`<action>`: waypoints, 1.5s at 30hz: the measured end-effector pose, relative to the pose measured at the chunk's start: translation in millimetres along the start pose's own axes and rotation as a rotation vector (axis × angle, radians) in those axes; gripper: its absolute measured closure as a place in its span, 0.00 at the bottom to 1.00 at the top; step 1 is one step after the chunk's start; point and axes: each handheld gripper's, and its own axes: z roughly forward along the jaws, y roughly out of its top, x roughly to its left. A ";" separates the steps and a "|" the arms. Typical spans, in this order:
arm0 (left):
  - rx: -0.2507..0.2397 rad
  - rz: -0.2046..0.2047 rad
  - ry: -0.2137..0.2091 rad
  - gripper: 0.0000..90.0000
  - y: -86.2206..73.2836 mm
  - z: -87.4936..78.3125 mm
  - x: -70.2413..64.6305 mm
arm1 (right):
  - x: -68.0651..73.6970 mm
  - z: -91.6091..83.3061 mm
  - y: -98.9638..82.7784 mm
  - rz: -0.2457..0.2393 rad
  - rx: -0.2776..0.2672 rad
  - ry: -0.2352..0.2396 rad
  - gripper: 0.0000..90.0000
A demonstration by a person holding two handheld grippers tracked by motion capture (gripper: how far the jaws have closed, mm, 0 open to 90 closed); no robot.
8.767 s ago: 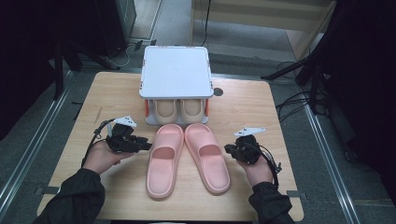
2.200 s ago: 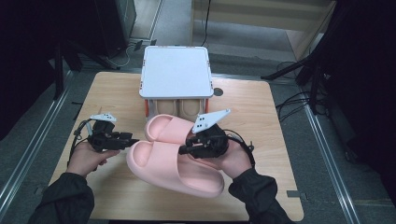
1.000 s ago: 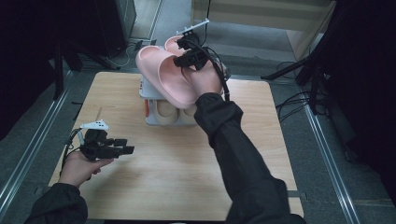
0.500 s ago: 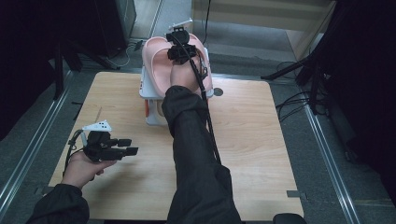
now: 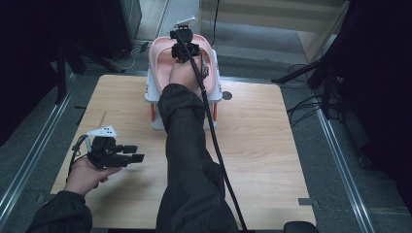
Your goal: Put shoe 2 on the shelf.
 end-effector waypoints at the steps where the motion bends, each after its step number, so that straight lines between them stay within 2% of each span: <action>1: 0.001 0.002 -0.001 0.49 -0.1 0.1 -0.1 | 1.5 1.8 -0.4 0.002 0.002 -0.007 0.85; 7: 0.001 0.001 0.002 0.49 -0.4 -0.7 1.7 | 1.9 9.6 -4.9 0.015 0.018 -0.045 0.85; 12: 0.006 0.003 0.004 0.49 -0.6 -0.5 1.3 | -4.9 10.9 -6.6 0.032 0.012 -0.038 0.83; 15: 0.009 -0.001 0.005 0.49 -0.8 0.0 1.2 | -4.9 11.3 -7.5 0.018 0.011 -0.031 0.80; 21: 0.009 0.004 0.012 0.49 -0.8 -0.8 1.9 | -9.5 11.3 -12.4 0.014 -0.008 0.006 0.71; 25: 0.014 -0.009 0.014 0.48 -0.3 0.4 3.8 | -15.6 11.8 -15.9 0.013 -0.004 0.044 0.65; 30: 0.027 -0.012 0.022 0.46 -0.4 2.5 3.5 | -18.3 10.3 -20.9 -0.036 -0.002 0.083 0.59; 32: 0.029 -0.010 0.026 0.46 -0.2 2.8 3.4 | -17.6 9.7 -24.0 -0.056 -0.002 0.105 0.52; 34: 0.029 -0.006 0.028 0.46 0.3 3.8 3.3 | -16.8 8.3 -28.6 -0.095 -0.002 0.096 0.52; 39: 0.042 -0.005 0.027 0.46 1.5 7.5 3.9 | -23.5 4.7 -38.2 -0.089 -0.009 0.132 0.52; 45: 0.047 -0.004 0.032 0.46 1.7 8.2 4.4 | -26.7 -5.1 -45.0 -0.113 -0.028 0.161 0.52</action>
